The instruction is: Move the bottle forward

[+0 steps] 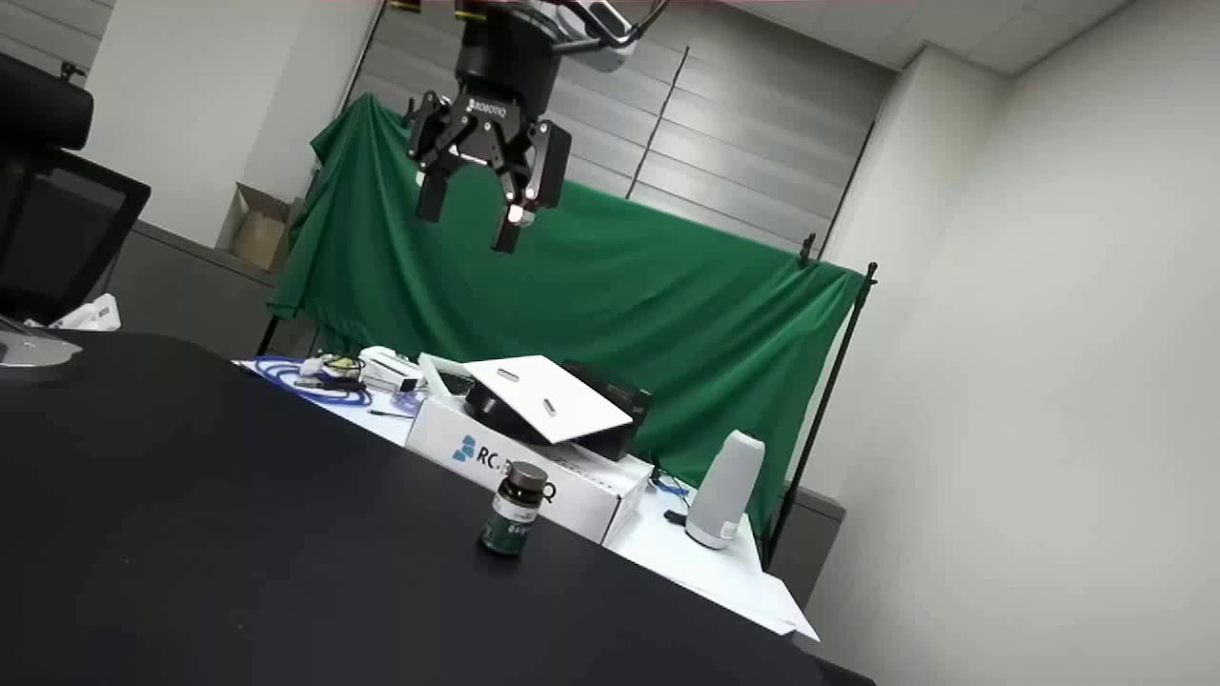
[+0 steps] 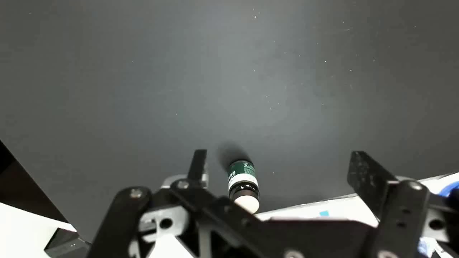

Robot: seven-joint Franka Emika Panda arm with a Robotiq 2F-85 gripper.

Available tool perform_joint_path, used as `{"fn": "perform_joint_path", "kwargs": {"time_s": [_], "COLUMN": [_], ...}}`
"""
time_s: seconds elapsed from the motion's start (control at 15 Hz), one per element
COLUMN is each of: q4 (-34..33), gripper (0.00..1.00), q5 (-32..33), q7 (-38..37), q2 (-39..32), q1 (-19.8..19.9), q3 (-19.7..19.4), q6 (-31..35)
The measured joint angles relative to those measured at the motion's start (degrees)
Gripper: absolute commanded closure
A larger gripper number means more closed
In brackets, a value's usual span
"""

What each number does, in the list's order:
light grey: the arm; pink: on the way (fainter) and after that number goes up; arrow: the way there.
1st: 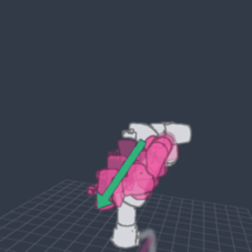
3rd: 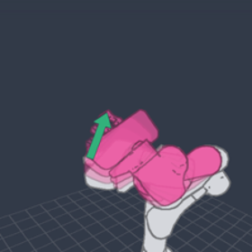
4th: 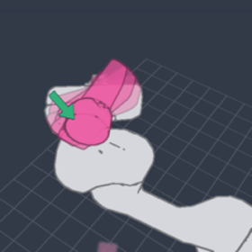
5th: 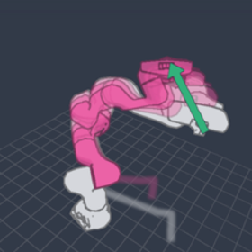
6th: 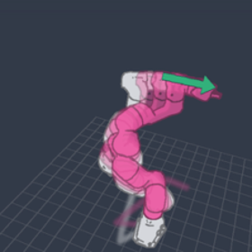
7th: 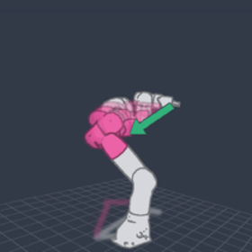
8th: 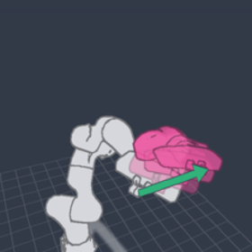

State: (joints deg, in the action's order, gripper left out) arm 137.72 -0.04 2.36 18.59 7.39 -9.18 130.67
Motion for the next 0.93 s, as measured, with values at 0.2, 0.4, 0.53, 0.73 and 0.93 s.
{"fn": "perform_joint_path", "kwargs": {"time_s": [0.2,0.4,0.53,0.73,0.93], "q4": [-0.03,-0.03,-0.03,-0.03,-2.42], "gripper": [0.0,0.0,0.0,0.0,0.0], "q5": [0.0,0.0,0.0,-0.03,-1.04], "q7": [0.0,0.0,0.0,0.44,2.62], "q2": [0.03,0.03,0.03,0.0,-2.42], "q1": [0.0,0.0,0.0,-0.02,-0.46], "q3": [0.0,0.0,0.0,0.0,-0.01], "q6": [0.11,0.13,0.13,0.26,0.32]}}
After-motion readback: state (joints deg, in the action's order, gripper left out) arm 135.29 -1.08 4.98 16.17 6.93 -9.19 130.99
